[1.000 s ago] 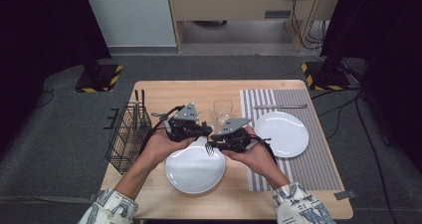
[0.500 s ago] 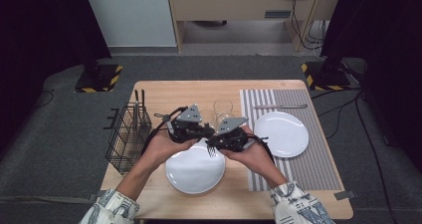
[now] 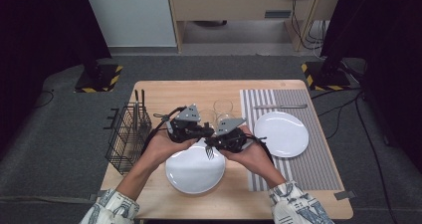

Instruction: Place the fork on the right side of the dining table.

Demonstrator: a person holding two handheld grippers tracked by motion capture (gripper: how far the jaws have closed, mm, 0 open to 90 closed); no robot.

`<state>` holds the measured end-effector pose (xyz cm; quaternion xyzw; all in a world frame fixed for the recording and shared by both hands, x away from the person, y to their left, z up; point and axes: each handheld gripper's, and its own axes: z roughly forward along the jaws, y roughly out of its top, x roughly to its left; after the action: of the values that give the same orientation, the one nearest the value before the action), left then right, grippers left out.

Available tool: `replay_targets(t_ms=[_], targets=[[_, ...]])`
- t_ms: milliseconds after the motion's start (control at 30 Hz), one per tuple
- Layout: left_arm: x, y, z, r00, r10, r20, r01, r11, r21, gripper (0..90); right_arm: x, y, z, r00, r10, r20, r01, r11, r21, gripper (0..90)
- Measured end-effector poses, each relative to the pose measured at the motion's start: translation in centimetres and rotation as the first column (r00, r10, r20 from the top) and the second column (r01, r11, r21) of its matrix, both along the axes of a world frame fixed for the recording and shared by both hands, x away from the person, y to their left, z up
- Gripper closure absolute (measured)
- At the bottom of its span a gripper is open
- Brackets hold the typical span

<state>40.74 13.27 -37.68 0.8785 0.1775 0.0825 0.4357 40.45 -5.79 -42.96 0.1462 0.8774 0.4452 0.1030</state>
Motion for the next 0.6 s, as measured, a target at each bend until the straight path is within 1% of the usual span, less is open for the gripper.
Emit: replay_targets(t_ms=[100, 133, 167, 233, 267, 333, 367, 433, 533, 600], targets=[[0.0, 0.0, -0.1, 0.9999, 0.010, 0.006, -0.010, 1.0000, 0.001, 84.9, 0.1, 0.0, 0.0, 1.0000, -0.003, -0.005, 0.003, 1.000, 0.001, 86.0], [0.0, 0.0, 0.0, 0.9998, 0.017, 0.012, -0.017, 0.9998, 0.003, 83.2, 0.1, 0.0, 0.0, 1.0000, -0.003, -0.005, 0.003, 1.000, 0.000, 86.4], [0.0, 0.1, 0.0, 0.9997, 0.022, 0.012, -0.022, 0.9997, -0.004, 81.5, 0.1, 0.0, -0.1, 1.0000, -0.006, -0.007, 0.006, 1.000, 0.002, 86.6], [0.0, 0.3, 0.1, 0.9993, 0.035, 0.013, -0.035, 0.9989, -0.031, 77.6, 0.2, -0.1, -0.1, 0.9999, -0.009, -0.008, 0.009, 1.000, 0.000, 86.7], [-0.1, 0.3, 0.1, 0.9991, 0.039, 0.018, -0.038, 0.9988, -0.032, 76.6, 0.3, -0.2, -0.2, 0.9999, -0.013, -0.010, 0.013, 1.000, 0.003, 86.7], [-0.2, 0.4, 0.0, 0.9979, 0.058, 0.029, -0.057, 0.9978, -0.033, 71.3, 0.4, -0.3, -0.3, 0.9998, -0.017, -0.013, 0.017, 1.000, 0.003, 86.8], [-0.2, 0.5, 0.0, 0.9970, 0.066, 0.039, -0.065, 0.9976, -0.024, 68.6, 0.5, -0.4, -0.3, 0.9998, -0.018, -0.012, 0.018, 1.000, 0.001, 86.8], [-0.4, 0.8, -0.3, 0.9959, 0.077, 0.047, -0.076, 0.9968, -0.027, 66.6, 0.7, -0.7, -0.3, 0.9995, -0.027, -0.014, 0.027, 1.000, 0.005, 86.8], [-0.4, 1.2, -0.8, 0.9945, 0.095, 0.046, -0.093, 0.9952, -0.031, 62.0, 0.9, -1.1, -0.3, 0.9991, -0.039, -0.018, 0.039, 0.999, 0.010, 86.8], [-0.4, 1.4, -1.3, 0.9937, 0.104, 0.041, -0.103, 0.9939, -0.040, 61.4, 1.2, -1.5, -0.3, 0.9987, -0.046, -0.021, 0.046, 0.999, 0.012, 86.8]])
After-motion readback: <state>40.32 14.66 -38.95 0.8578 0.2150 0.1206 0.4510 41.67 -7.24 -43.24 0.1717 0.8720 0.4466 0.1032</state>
